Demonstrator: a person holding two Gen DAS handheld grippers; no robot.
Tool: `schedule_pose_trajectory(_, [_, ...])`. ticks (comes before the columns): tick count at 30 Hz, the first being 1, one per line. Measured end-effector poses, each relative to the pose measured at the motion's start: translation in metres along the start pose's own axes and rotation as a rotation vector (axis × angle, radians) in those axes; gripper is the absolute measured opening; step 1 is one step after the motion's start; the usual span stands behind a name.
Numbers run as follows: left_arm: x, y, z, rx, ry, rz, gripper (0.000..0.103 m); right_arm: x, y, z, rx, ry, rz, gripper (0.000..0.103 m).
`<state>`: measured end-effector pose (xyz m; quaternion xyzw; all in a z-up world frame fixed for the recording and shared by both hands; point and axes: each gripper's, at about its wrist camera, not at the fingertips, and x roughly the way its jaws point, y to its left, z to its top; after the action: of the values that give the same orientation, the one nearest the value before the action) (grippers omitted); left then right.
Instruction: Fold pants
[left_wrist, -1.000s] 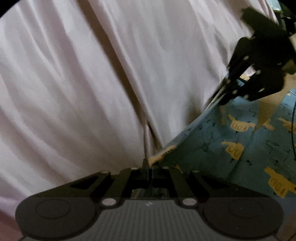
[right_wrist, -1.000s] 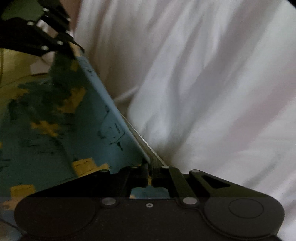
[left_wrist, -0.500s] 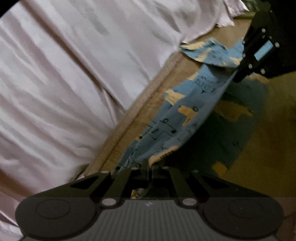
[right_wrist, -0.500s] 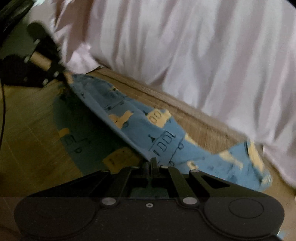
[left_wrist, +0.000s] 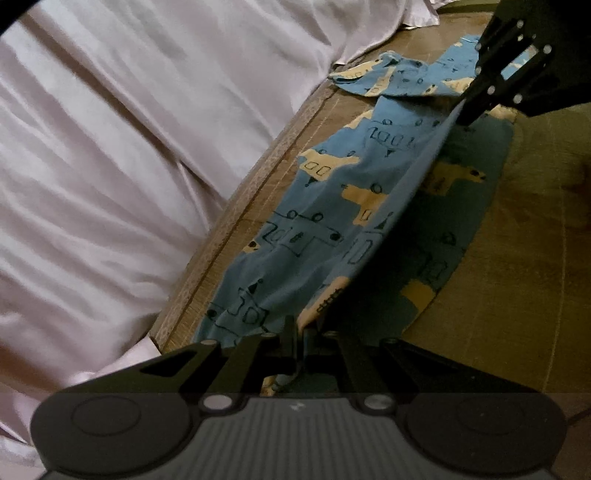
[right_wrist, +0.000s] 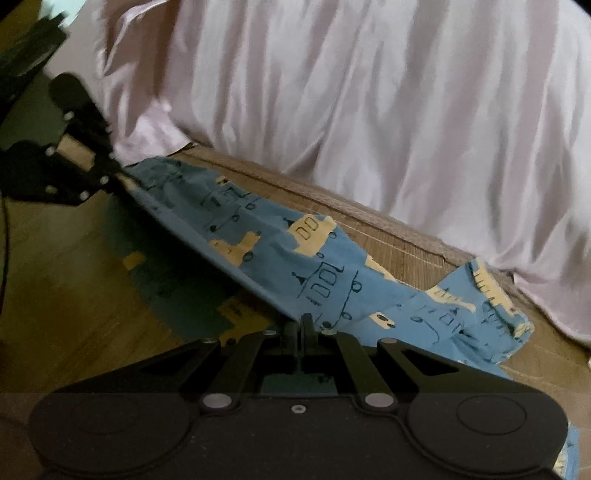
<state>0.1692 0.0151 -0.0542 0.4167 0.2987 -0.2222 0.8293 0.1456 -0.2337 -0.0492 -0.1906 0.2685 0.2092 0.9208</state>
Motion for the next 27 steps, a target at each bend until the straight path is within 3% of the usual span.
schedule_pose_trajectory(4, [0.005,-0.004,-0.005,0.055,0.035,-0.055,0.007,0.002,0.019,-0.006,-0.089,0.049,0.012,0.000])
schedule_pose_trajectory(12, [0.011,0.001,-0.014,0.031,0.086,-0.071,0.009,0.007,0.016,-0.006,-0.058,0.072,0.049,0.000])
schedule_pose_trajectory(17, [0.007,0.001,-0.012,0.063,0.082,-0.047,0.009,0.005,0.015,-0.006,-0.064,0.050,0.054,0.000])
schedule_pose_trajectory(24, [-0.007,0.007,-0.007,0.133,0.059,0.063,0.006,0.002,0.017,-0.001,-0.058,0.015,0.081,0.000])
schedule_pose_trajectory(27, [-0.004,0.005,-0.011,0.173,0.092,0.066,0.006,0.004,0.024,-0.003,-0.096,0.024,0.099,0.000])
